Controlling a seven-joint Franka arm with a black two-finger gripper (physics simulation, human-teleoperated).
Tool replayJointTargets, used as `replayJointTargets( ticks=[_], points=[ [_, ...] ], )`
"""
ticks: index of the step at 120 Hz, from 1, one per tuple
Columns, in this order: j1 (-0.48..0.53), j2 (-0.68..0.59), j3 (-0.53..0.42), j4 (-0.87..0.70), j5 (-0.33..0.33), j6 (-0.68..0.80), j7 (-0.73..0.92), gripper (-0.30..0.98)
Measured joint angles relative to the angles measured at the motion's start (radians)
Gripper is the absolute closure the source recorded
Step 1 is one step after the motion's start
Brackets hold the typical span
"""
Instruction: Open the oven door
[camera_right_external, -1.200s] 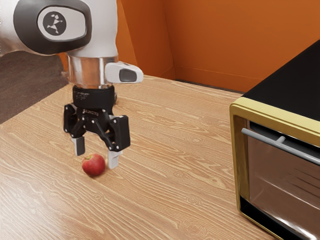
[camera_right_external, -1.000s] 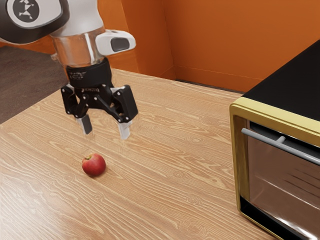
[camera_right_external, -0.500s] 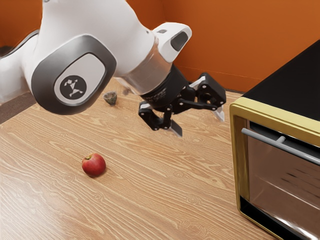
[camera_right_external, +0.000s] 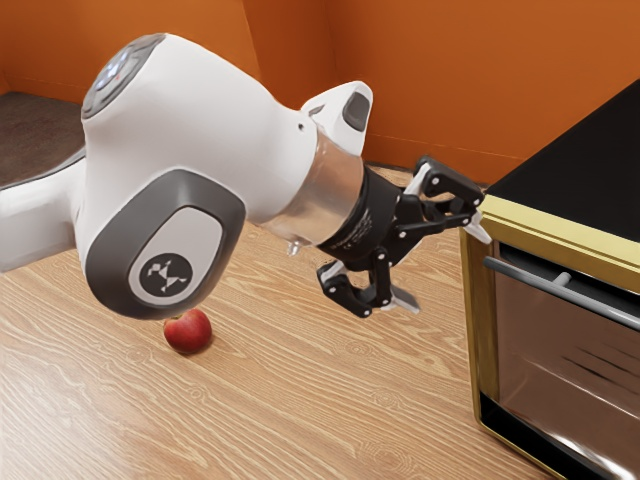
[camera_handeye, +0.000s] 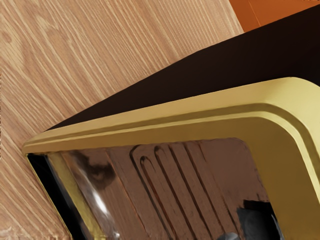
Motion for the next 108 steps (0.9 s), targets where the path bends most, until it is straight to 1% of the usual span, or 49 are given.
replayJointTargets(
  ticks=[14, 30, 70, 108],
  points=[
    [-0.002, -0.051, -0.019, -0.074, -0.006, 0.036, -0.06, 0.0],
    [-0.043, -0.075, -0.024, -0.107, -0.003, 0.071, -0.121, 0.0],
    [-0.065, -0.007, -0.023, -0.095, -0.001, 0.125, -0.227, 0.0],
    [-0.066, 0.001, -0.023, -0.081, 0.005, 0.151, -0.348, 0.0]
  ],
)
